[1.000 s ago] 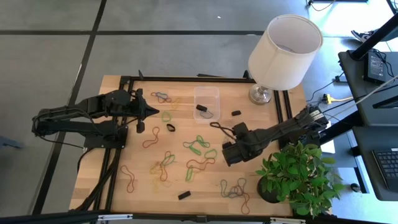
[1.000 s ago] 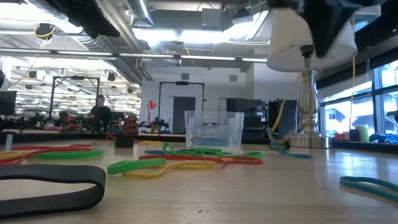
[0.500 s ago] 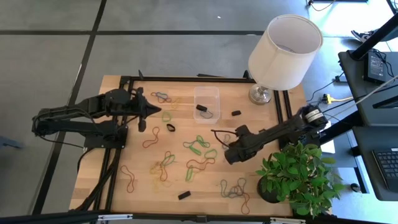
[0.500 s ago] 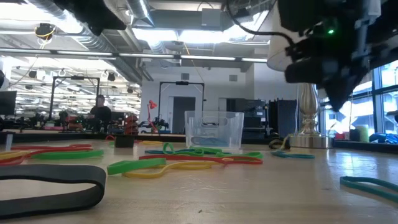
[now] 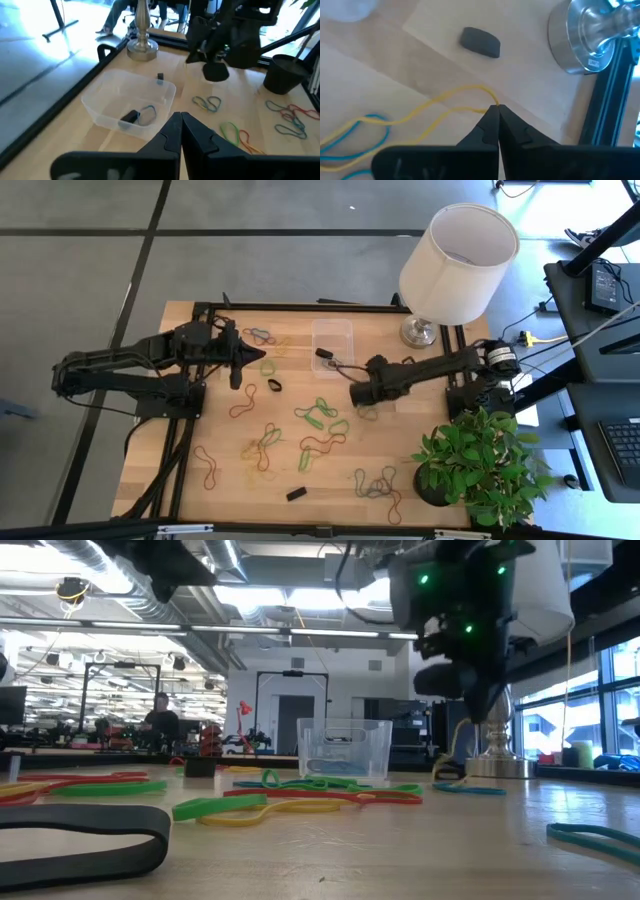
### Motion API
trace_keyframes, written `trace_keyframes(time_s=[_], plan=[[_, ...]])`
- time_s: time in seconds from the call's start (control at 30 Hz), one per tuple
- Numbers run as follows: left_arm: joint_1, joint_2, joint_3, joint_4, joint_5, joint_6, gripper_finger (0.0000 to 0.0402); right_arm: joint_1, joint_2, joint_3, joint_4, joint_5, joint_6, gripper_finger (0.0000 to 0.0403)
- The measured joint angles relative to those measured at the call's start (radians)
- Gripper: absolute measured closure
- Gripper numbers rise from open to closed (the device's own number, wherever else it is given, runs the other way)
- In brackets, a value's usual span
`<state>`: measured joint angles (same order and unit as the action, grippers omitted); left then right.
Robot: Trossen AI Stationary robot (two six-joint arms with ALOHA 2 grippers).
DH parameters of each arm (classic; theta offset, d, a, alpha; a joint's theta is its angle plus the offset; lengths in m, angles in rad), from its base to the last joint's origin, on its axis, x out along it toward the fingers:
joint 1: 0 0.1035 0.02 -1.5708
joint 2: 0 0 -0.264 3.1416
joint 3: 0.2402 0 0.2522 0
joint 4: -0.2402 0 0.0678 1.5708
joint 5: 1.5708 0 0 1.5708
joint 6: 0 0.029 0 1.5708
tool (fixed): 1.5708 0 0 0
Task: Pick and place rubber bands into bin
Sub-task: Put the yellow rubber band into the transparent bin, then put the blue rubber band into the transparent bin
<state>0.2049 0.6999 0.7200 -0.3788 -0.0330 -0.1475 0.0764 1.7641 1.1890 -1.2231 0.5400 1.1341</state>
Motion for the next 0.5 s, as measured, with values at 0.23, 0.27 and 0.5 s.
trace_keyframes(time_s=[0.23,0.27,0.5], plan=[[0.0,0.03,0.0,0.002,0.026,-0.033,0.0396,-0.043,0.0,-0.057,0.148,-0.118,-0.088,0.0386],[0.0,0.034,0.0,0.002,0.034,-0.033,0.0396,-0.042,0.0,-0.059,0.151,-0.122,-0.088,0.0378],[0.0,0.054,0.0,0.002,0.056,-0.032,0.0396,-0.043,0.0,-0.06,0.154,-0.152,-0.095,0.0301]])
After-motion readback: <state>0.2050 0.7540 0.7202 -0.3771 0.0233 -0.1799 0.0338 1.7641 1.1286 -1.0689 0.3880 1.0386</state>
